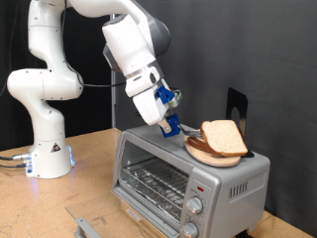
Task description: Make a piece of toast with the oven
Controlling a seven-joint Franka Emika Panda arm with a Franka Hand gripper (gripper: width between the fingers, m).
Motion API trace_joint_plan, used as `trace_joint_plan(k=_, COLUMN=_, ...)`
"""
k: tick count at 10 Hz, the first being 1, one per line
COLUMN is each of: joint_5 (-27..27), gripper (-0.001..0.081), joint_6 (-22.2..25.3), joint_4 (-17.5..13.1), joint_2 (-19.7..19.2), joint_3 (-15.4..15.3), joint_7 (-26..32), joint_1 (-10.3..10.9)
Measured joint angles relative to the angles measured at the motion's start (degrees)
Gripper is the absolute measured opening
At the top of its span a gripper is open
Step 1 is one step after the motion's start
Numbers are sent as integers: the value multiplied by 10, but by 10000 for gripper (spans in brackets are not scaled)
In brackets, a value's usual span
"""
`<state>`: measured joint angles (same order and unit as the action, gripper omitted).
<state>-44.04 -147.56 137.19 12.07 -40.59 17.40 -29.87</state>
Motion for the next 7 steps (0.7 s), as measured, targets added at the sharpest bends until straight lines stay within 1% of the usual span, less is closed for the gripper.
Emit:
trace_joint_plan(k=5, joint_5=3, gripper=363, joint_6=1, joint_4=0, joint_2=-1, joint_3=0, joint_7=1, joint_1=0)
trace_joint_plan(k=6, joint_5=-5, gripper=363, joint_6=10, joint_4=0, joint_2=0, joint_3=3, joint_7=21, joint_1=2)
trace_joint_plan(k=7, joint_5=-29, gripper=363, joint_6=28, joint_4=0, joint_2=3, joint_3=10, joint_7=63, joint_1=5)
